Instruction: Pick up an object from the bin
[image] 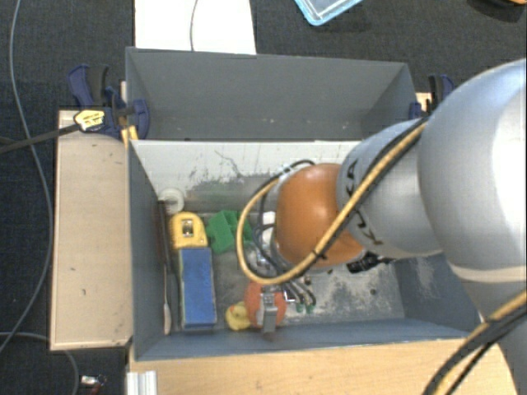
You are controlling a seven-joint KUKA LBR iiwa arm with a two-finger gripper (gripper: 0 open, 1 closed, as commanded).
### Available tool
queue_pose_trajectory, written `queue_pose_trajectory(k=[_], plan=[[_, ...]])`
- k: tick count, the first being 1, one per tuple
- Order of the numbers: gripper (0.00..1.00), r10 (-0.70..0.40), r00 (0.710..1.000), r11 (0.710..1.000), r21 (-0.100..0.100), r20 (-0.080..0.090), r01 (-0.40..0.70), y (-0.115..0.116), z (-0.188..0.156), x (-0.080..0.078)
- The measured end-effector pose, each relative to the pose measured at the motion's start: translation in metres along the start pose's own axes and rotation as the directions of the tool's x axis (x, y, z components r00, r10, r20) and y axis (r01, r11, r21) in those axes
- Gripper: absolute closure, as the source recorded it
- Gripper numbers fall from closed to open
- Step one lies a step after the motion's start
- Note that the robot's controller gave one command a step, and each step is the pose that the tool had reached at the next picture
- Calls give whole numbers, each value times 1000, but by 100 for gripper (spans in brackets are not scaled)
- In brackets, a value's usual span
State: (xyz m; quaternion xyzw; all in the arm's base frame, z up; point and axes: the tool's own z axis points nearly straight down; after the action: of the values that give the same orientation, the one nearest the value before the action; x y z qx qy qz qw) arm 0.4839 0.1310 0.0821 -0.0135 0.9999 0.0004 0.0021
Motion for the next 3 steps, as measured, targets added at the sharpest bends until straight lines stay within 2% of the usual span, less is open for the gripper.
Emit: queue_pose_trajectory(k=[1,2,3], plan=[[0,59,998,998,-3,11,-59,-18,11,7],[100,23,1000,1000,-2,7,-23,-13,11,7],[100,24,1000,1000,-2,7,-24,-13,11,7]])
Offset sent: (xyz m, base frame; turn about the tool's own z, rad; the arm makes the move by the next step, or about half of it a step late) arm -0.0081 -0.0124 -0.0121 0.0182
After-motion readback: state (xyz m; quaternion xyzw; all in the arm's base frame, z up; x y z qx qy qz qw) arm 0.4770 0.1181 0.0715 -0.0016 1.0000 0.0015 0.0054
